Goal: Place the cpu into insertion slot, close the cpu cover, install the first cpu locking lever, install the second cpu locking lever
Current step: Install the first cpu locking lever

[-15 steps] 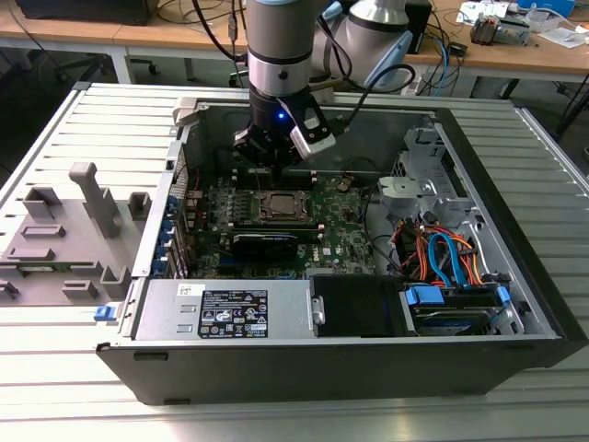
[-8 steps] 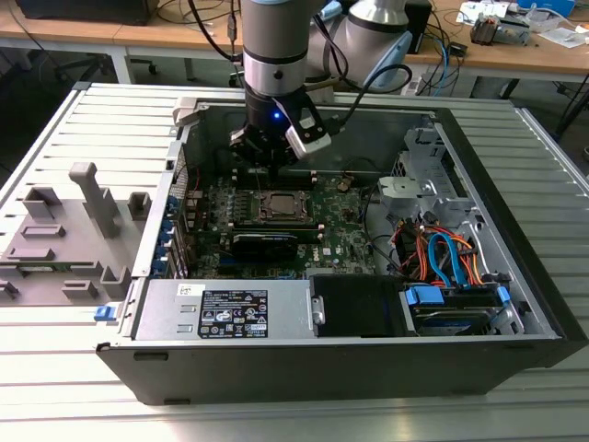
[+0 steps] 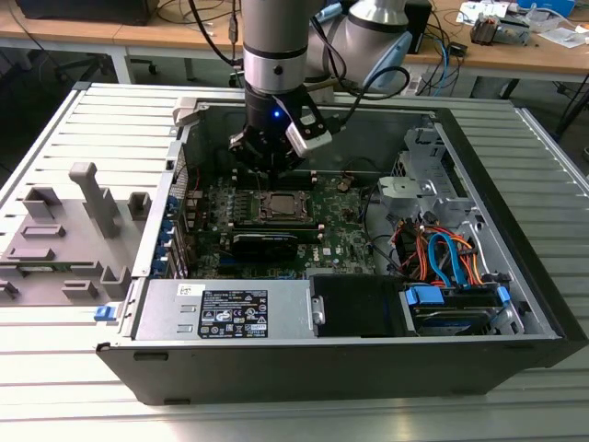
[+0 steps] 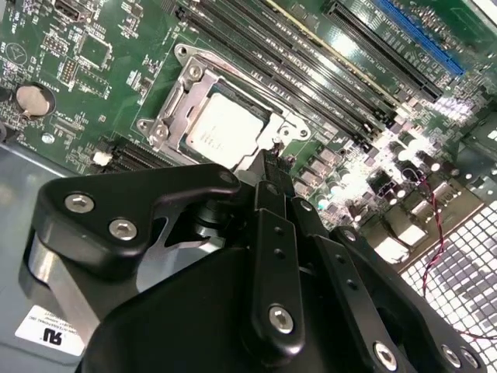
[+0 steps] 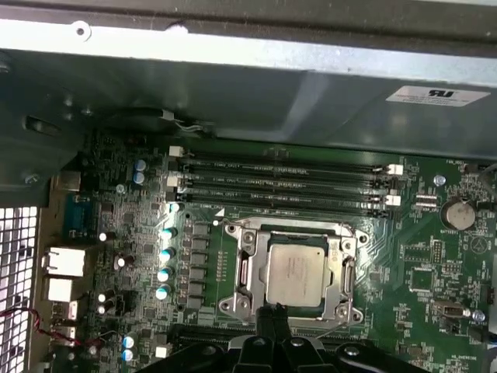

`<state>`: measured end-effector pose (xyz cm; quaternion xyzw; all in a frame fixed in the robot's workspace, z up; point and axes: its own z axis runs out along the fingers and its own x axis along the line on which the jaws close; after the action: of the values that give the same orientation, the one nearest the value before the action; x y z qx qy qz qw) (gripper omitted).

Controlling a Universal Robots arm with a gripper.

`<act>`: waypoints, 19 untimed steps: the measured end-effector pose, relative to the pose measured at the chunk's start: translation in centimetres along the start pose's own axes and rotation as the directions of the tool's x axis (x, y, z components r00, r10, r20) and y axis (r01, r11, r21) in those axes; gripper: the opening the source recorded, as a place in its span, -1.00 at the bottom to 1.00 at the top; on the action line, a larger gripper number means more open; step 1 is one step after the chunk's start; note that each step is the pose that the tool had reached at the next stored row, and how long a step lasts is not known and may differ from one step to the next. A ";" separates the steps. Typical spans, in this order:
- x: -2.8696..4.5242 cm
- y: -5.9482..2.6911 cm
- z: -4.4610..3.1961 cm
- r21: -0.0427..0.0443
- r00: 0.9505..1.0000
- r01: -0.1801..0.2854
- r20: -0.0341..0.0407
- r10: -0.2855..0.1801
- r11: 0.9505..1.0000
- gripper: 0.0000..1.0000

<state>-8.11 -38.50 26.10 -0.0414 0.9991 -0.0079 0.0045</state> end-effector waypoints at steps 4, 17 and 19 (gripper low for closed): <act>0.00 0.01 0.08 -0.001 0.999 0.000 -0.035 0.000 1.000 -0.79; 0.04 0.01 -0.03 -0.001 0.999 0.001 -0.049 -0.001 1.000 -0.79; 0.04 0.01 -0.04 -0.002 0.999 0.001 -0.048 -0.001 1.000 -0.79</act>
<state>-8.14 -38.49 26.14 -0.0415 0.9989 -0.0081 -0.0198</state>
